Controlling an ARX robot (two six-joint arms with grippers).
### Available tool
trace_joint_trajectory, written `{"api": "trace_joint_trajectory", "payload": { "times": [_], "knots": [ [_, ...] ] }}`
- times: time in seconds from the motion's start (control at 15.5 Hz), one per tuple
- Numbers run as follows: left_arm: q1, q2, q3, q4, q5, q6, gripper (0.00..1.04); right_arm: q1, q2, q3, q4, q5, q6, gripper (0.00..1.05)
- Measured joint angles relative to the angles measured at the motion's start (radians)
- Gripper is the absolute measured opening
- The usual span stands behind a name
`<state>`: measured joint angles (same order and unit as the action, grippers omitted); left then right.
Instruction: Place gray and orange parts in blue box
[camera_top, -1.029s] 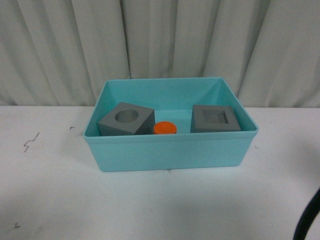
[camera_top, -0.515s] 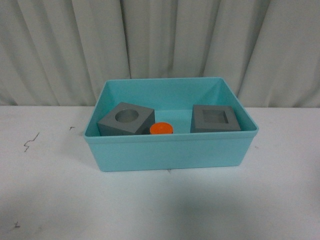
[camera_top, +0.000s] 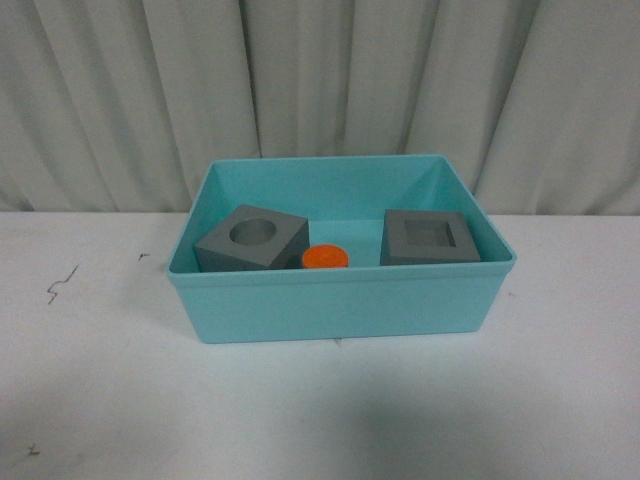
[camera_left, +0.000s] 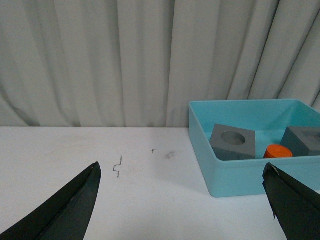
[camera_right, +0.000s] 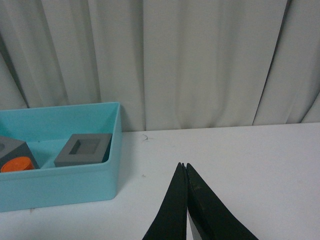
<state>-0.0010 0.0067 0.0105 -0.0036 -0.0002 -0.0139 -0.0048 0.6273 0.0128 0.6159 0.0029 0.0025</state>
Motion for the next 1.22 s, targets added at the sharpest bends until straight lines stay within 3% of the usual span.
{"api": "trace_joint_trajectory", "payload": {
  "times": [0.51,1.03,1.16,1.22],
  "knots": [
    [0.0,0.0,0.0,0.0,0.0,0.0,0.98,0.0,-0.292,-0.001,-0.279,0.0,0.0,0.02],
    [0.0,0.0,0.0,0.0,0.0,0.0,0.98,0.0,-0.454,-0.001,-0.441,0.0,0.0,0.02],
    [0.0,0.0,0.0,0.0,-0.002,0.0,0.98,0.0,-0.608,-0.001,-0.622,-0.002,0.0,0.02],
    [0.0,0.0,0.0,0.0,0.0,0.0,0.98,0.0,-0.624,0.003,-0.601,-0.002,0.0,0.02]
  ]
}}
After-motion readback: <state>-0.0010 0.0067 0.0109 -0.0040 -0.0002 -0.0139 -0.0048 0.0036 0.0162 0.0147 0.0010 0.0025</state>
